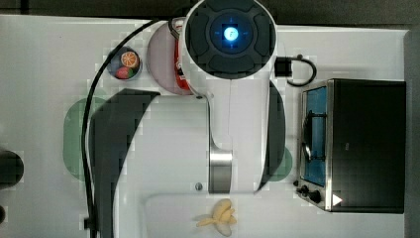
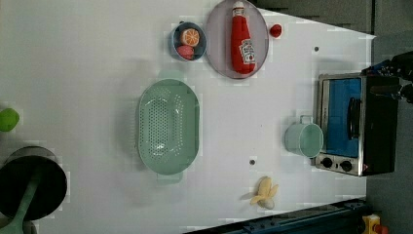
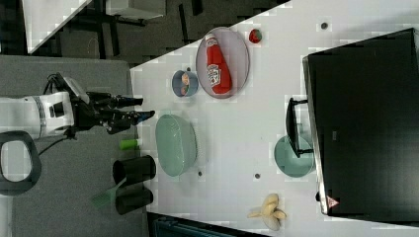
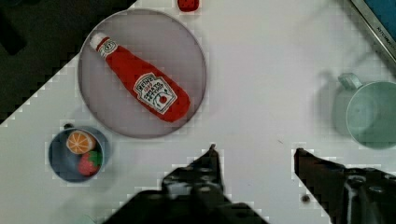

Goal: Drag strainer left to right.

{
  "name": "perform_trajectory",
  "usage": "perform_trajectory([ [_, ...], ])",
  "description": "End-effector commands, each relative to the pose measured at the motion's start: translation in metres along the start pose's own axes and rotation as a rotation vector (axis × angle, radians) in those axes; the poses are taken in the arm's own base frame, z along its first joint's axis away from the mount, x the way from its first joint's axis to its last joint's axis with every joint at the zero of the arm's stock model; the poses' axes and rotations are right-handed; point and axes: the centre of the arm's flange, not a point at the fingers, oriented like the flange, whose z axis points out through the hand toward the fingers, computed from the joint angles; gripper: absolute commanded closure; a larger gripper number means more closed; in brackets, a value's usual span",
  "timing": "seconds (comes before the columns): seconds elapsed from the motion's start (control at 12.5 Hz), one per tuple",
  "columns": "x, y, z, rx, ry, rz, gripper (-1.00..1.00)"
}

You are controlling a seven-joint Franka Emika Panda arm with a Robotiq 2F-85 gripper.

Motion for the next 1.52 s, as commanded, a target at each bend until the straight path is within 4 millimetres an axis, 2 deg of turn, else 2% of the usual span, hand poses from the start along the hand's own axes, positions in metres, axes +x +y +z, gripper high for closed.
perform_trajectory([
  [0.08, -0.038, 0.091, -0.092, -0.023, 0.016, 0.222, -0.60],
  [0.24, -0.046, 0.080, -0.093, -0.012, 0.019, 0.196, -1.00],
  [0.4, -0.076, 0.045, -0.089, 0.001, -0.005, 0.119, -1.00],
  [0.64, -0.138, -0.016, -0.074, -0.030, -0.011, 0.029, -1.00],
  [0.96, -0.218, -0.085, -0.037, -0.062, 0.002, 0.210, -1.00],
  [1.12, -0.251, -0.115, -0.004, -0.066, 0.000, 0.362, -1.00],
  [1.28, -0.277, -0.140, 0.039, -0.051, -0.011, 0.516, -1.00],
  [1.52, -0.298, -0.161, 0.116, -0.013, -0.028, 0.674, -1.00],
])
